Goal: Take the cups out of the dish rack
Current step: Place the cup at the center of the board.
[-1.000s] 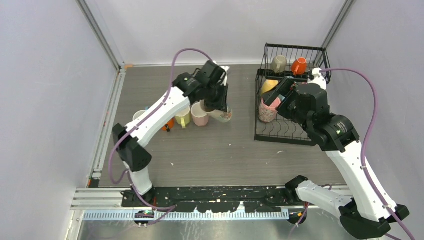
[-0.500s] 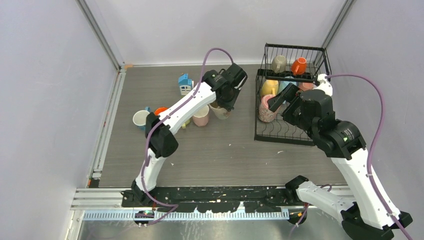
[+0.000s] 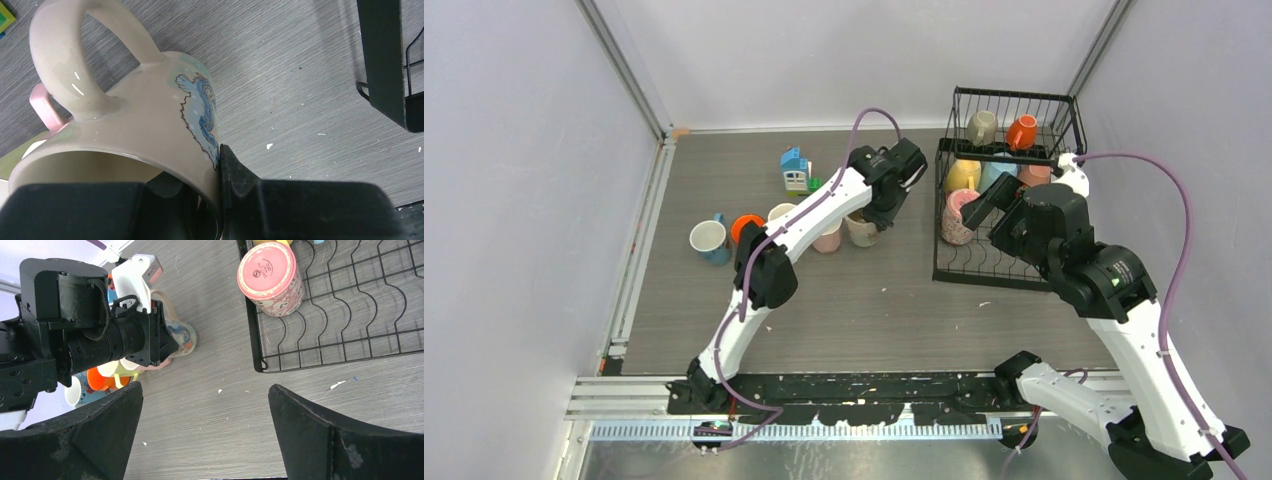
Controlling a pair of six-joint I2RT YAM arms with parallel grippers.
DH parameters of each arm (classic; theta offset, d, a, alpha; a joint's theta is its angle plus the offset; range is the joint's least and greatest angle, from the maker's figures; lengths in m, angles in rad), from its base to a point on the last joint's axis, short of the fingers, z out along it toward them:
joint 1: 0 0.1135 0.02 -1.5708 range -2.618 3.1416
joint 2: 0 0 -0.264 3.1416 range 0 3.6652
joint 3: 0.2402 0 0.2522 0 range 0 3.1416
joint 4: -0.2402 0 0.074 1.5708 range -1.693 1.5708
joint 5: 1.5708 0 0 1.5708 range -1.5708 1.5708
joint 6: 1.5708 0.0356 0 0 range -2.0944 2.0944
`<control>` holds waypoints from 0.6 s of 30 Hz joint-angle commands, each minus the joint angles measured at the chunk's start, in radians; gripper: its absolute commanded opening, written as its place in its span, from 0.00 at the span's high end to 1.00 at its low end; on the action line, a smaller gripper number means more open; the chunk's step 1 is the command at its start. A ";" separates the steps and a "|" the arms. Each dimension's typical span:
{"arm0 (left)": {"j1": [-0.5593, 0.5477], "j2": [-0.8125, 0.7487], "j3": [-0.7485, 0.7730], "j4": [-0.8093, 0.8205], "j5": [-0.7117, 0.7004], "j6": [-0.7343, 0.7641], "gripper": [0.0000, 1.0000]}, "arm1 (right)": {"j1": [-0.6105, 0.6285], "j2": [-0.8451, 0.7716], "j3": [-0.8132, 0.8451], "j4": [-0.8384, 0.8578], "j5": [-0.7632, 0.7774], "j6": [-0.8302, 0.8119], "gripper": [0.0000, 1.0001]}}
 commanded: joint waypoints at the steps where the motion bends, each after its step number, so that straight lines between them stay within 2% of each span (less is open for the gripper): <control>1: -0.004 -0.014 0.051 0.011 -0.040 0.031 1.00 | -0.001 -0.010 -0.002 0.017 0.014 -0.004 0.00; 18: -0.005 0.037 0.023 0.021 -0.024 0.043 1.00 | -0.001 0.000 -0.015 0.027 0.009 -0.005 0.00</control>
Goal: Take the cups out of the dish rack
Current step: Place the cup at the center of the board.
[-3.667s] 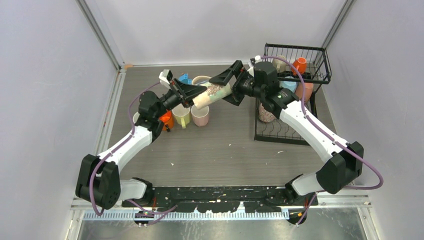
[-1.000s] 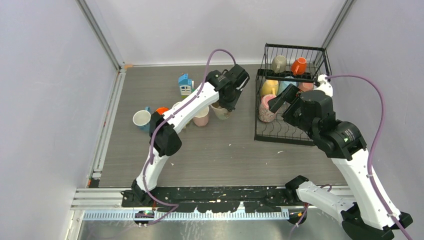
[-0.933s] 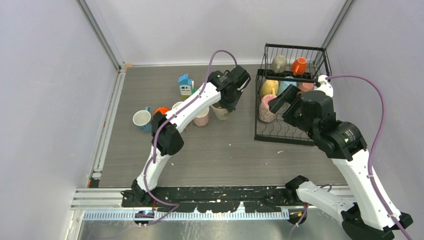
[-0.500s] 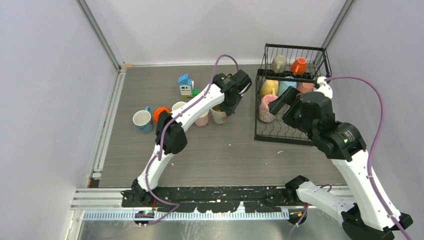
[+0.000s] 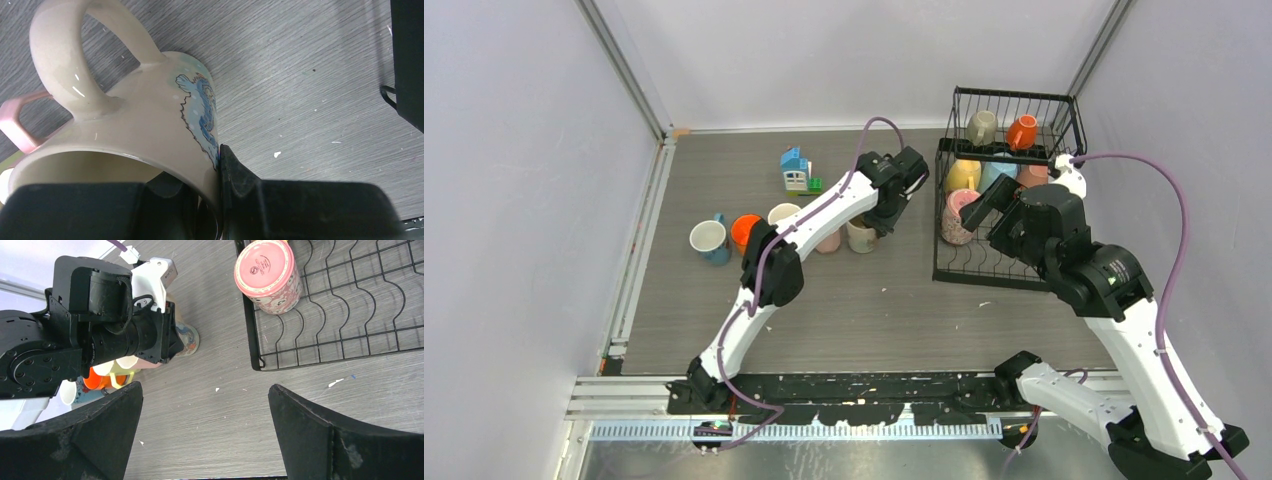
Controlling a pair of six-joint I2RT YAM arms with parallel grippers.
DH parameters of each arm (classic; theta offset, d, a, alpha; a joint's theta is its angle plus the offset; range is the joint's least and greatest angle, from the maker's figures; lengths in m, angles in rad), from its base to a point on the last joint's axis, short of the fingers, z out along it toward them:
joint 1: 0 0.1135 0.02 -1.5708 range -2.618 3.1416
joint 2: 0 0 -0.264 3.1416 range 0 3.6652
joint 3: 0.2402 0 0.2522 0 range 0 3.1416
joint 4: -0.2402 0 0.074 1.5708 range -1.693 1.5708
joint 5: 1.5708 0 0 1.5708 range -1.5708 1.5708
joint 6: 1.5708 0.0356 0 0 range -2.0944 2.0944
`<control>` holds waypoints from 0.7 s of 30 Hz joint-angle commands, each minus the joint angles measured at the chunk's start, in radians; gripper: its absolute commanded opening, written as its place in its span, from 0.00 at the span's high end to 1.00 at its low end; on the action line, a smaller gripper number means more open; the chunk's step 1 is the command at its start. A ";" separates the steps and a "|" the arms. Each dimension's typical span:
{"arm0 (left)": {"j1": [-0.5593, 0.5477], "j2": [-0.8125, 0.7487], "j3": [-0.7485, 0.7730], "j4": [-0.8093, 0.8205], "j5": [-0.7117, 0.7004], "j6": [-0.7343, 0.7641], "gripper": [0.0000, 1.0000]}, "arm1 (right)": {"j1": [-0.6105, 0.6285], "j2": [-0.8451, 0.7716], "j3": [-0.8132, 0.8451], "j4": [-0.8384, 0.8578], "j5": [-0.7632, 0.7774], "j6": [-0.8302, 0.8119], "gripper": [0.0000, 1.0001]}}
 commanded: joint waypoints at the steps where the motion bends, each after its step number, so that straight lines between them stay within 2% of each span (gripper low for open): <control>1: -0.004 -0.028 0.021 0.023 -0.026 0.024 1.00 | -0.001 0.000 0.003 0.028 0.009 -0.005 0.00; 11: -0.004 -0.019 0.004 0.029 -0.024 0.029 0.97 | -0.001 0.004 0.003 0.033 0.010 -0.008 0.00; 21: -0.005 -0.029 0.010 0.029 -0.021 0.031 0.80 | -0.001 0.010 0.004 0.032 0.006 -0.010 0.00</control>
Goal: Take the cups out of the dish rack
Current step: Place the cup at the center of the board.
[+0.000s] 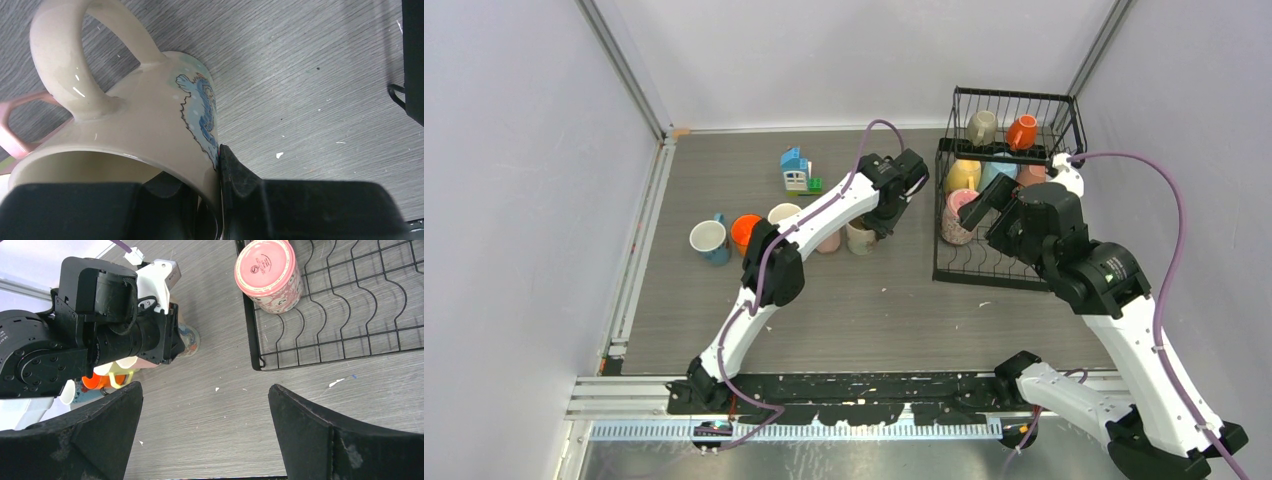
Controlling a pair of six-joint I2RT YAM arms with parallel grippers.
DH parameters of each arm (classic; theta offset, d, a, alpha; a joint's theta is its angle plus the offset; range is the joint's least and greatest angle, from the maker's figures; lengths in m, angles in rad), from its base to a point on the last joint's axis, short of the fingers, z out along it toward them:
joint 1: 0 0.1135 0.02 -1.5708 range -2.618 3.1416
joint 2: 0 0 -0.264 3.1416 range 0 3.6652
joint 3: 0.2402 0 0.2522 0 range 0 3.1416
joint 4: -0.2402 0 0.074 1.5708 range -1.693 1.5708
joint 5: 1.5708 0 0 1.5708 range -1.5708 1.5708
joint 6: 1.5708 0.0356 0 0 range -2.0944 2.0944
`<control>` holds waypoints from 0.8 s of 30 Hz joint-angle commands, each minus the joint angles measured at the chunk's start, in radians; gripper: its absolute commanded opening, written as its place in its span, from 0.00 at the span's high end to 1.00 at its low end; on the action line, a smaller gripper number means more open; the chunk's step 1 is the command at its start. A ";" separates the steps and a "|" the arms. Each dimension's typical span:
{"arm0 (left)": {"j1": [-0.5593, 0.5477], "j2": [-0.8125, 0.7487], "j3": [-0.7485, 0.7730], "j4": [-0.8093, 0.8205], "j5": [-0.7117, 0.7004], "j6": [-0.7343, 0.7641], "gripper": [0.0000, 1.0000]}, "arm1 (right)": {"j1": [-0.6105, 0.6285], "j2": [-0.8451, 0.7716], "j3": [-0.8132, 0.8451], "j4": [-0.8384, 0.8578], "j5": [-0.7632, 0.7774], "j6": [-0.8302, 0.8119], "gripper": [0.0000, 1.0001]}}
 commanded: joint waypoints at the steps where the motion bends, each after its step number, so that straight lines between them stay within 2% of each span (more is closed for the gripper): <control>1: -0.005 -0.040 0.026 0.024 -0.025 0.023 0.78 | -0.002 0.002 0.004 0.029 0.007 -0.009 0.00; 14: -0.005 -0.103 0.038 0.013 -0.031 0.018 0.49 | -0.001 0.008 -0.008 0.040 0.002 -0.010 0.00; 20: -0.007 -0.178 0.027 0.025 -0.027 0.021 0.32 | -0.001 0.010 -0.013 0.046 0.008 -0.010 0.00; 24: -0.008 -0.239 0.003 0.042 -0.014 0.018 0.25 | -0.001 0.007 -0.015 0.052 0.010 -0.013 0.00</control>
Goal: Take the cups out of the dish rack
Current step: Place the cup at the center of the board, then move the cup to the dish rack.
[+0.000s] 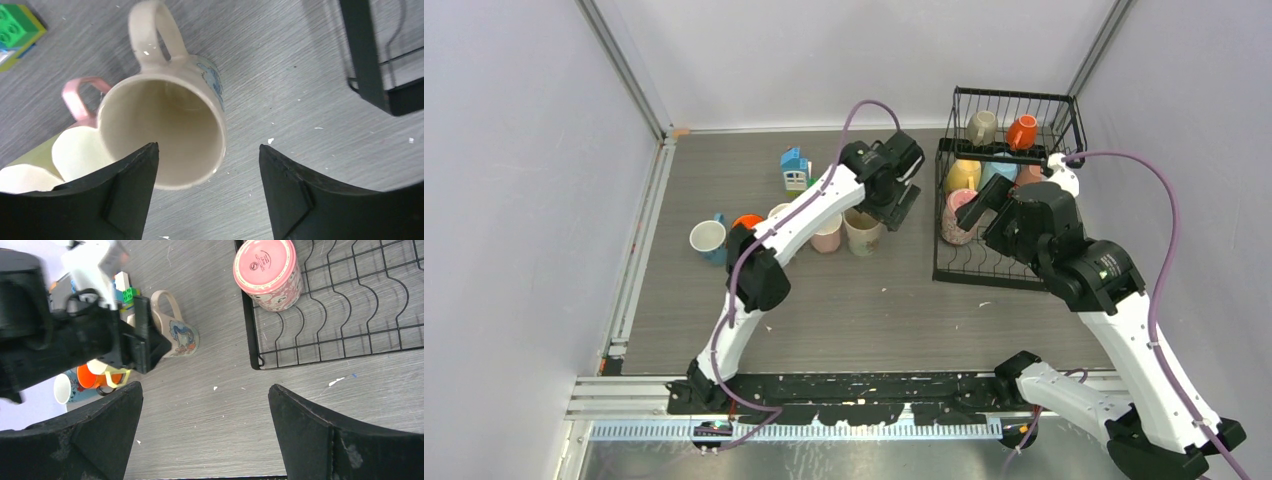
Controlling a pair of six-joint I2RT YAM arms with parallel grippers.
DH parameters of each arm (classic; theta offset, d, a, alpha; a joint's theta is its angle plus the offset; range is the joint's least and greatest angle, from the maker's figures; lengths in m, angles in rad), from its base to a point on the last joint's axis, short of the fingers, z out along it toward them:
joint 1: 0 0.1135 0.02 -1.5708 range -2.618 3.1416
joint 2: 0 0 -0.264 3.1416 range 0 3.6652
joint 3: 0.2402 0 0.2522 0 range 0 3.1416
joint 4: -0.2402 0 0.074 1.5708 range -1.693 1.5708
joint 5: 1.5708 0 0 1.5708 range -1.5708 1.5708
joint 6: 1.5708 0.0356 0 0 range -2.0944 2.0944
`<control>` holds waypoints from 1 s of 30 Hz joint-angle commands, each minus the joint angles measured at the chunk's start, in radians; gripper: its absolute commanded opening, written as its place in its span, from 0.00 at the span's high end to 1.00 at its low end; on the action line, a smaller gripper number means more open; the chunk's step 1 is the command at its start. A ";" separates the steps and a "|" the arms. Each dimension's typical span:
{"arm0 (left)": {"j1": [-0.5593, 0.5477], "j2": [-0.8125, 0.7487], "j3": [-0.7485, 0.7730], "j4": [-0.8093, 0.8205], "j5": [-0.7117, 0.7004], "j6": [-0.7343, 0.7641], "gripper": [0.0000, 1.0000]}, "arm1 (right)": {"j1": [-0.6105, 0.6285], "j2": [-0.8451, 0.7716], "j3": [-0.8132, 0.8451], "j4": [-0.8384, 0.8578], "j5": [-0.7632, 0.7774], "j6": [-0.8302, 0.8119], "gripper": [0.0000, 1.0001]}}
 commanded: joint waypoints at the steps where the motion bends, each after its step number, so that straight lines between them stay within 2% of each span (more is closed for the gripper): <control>1: -0.007 -0.147 -0.005 0.042 0.002 0.008 0.23 | -0.001 -0.004 0.000 0.044 0.015 -0.012 0.00; 3: -0.007 -0.180 -0.026 0.053 0.015 0.002 0.20 | -0.001 -0.001 0.002 0.042 0.014 -0.013 0.00; 7: -0.007 -0.277 -0.096 0.097 0.039 -0.015 0.01 | -0.001 0.002 0.002 0.042 0.017 -0.016 0.00; 13: -0.006 -0.466 -0.267 0.194 0.033 -0.046 0.00 | -0.001 0.012 0.001 0.040 0.028 -0.022 0.00; 17: 0.006 -0.631 -0.430 0.281 0.016 -0.085 0.00 | -0.001 0.030 0.002 0.039 0.040 -0.035 0.00; 22: 0.047 -0.837 -0.652 0.389 0.067 -0.127 0.00 | -0.003 0.070 0.000 0.046 0.073 -0.059 0.00; 30: 0.119 -1.045 -0.830 0.398 0.125 -0.154 0.00 | -0.068 0.180 -0.025 0.109 0.094 -0.116 0.00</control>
